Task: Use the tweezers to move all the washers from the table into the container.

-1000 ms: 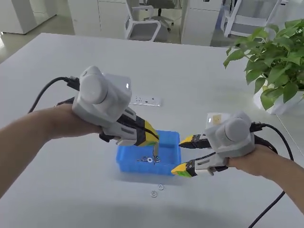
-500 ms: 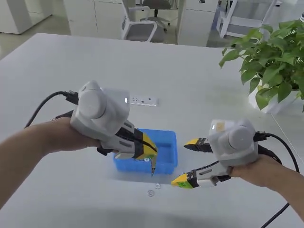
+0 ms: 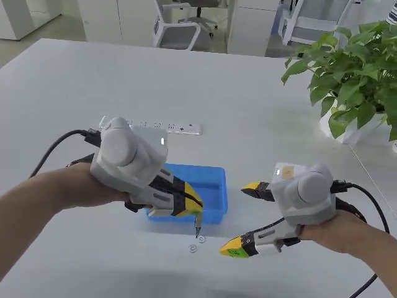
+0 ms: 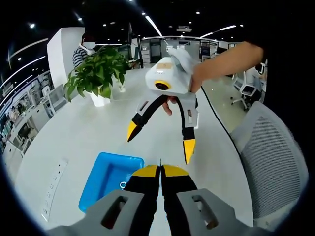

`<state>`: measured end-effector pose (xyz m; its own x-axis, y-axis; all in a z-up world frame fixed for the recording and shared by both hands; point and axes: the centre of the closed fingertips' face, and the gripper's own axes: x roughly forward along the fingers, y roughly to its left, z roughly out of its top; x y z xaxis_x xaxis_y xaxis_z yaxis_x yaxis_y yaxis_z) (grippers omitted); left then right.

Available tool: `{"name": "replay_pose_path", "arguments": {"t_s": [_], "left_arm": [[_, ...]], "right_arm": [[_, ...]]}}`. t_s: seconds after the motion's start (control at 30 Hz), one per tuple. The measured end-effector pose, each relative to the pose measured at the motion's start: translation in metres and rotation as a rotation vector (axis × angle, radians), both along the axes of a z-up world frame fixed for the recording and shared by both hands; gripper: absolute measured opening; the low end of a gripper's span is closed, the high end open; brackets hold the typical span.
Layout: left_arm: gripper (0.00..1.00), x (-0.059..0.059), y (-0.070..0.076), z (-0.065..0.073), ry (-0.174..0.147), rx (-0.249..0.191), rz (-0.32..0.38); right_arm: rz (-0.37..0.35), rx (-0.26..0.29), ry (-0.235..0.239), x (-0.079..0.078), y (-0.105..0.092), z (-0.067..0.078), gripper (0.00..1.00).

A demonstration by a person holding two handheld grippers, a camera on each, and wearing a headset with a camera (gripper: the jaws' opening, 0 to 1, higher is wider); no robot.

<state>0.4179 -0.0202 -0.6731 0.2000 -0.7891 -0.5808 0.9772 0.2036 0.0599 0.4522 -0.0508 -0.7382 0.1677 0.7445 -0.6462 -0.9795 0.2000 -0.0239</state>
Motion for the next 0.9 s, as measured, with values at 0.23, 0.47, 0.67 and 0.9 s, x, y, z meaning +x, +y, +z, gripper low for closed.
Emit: {"name": "replay_pose_path", "arguments": {"t_s": [0.23, 0.47, 0.67, 0.9], "left_arm": [[0.05, -0.004, -0.001, -0.005, 0.009, 0.006, -0.008], [0.05, -0.008, 0.0, -0.01, 0.017, 0.012, -0.01], [0.05, -0.006, 0.002, -0.015, 0.023, 0.009, -0.011], [0.05, -0.005, 0.003, -0.021, 0.032, 0.012, -0.017]], "right_arm": [[-0.007, 0.004, 0.006, -0.003, 0.001, -0.003, 0.94], [-0.005, -0.001, 0.008, -0.005, 0.004, -0.007, 1.0], [0.001, -0.007, 0.019, -0.008, 0.007, -0.011, 1.0], [0.004, -0.014, 0.027, -0.009, 0.007, -0.014, 1.0]]}}
